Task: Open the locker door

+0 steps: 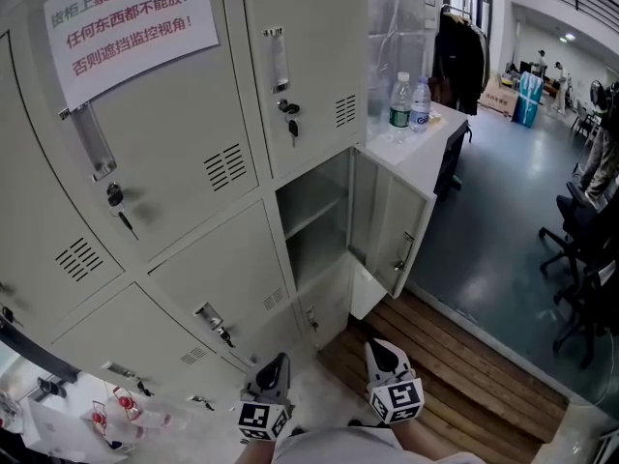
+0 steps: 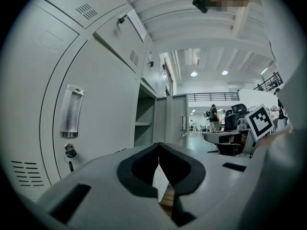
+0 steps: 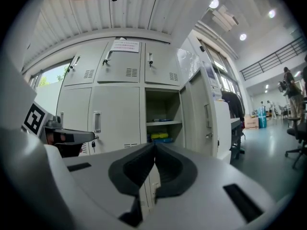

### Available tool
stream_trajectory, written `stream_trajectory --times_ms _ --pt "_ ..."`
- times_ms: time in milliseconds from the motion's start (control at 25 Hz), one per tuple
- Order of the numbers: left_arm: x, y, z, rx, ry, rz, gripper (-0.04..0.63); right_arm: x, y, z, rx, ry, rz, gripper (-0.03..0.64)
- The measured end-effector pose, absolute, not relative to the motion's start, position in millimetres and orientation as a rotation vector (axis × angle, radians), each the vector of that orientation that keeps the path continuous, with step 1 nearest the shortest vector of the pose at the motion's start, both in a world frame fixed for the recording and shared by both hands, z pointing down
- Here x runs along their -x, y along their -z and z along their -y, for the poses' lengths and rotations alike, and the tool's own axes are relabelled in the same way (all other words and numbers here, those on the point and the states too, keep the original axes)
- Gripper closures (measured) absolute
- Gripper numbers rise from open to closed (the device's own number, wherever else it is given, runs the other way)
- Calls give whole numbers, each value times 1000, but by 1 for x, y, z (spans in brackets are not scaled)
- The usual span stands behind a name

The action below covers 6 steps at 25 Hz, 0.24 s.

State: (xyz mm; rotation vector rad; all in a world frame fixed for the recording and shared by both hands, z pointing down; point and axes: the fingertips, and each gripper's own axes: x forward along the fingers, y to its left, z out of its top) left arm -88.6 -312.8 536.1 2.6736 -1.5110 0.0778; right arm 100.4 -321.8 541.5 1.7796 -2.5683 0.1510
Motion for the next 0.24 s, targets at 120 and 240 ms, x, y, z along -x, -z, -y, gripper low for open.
stream_trajectory --times_ms 120,240 --pt "89 -537 313 -2674 -84 1508 586 -98 -542 322 -1777 -157 2569 603" --pt "90 -538 313 -2672 -86 1504 586 -96 -542 322 -1777 -168 2572 603"
